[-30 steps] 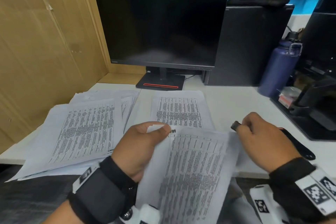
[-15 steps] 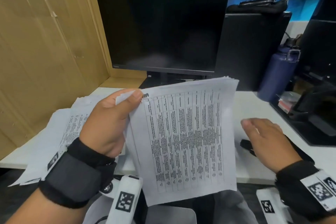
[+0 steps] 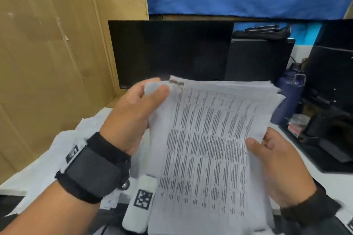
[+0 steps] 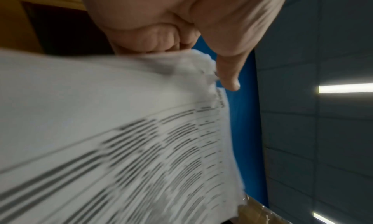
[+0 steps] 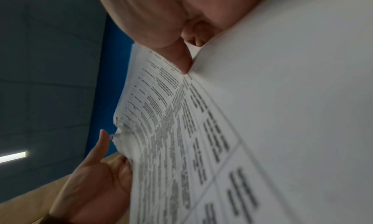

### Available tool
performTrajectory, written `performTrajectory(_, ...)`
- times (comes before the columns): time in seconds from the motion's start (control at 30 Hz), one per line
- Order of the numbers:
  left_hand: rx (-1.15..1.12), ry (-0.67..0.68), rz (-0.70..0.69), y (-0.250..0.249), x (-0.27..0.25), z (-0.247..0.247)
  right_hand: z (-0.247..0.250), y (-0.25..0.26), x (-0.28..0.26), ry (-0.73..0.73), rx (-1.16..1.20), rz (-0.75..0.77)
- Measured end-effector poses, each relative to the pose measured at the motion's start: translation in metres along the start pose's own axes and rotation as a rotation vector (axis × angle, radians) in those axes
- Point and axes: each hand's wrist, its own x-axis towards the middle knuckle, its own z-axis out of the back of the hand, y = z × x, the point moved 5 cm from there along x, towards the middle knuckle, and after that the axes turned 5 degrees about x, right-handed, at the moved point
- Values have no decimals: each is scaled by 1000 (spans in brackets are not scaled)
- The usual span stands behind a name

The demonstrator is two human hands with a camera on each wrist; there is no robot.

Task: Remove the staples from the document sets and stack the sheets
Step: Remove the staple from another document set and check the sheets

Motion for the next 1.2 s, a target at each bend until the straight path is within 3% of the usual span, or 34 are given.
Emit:
performTrajectory(0.13, 54, 48, 165, 50, -22, -12, 4, 1, 2, -126, -6, 47)
performTrajectory(0.2, 122, 43, 196, 66, -27, -17, -2, 4, 4, -119, -51, 97)
performTrajectory(0.37, 215, -184, -42, 43, -22, -14, -32, 31, 3, -61, -195, 366)
performTrajectory(0.47, 184, -288, -121, 43, -24, -8, -42, 33, 5, -71, -246, 454)
performTrajectory(0.83, 250, -267, -82, 66, -38, -11, -49, 9, 7, -88, -308, 385)
performTrajectory(1.07, 312, -302, -182, 53, -35, -14, -65, 27, 12, -38, -403, 400)
performTrajectory(1.2, 232, -331, -111, 61, -31, -7, -67, 22, 12, -52, -338, 365)
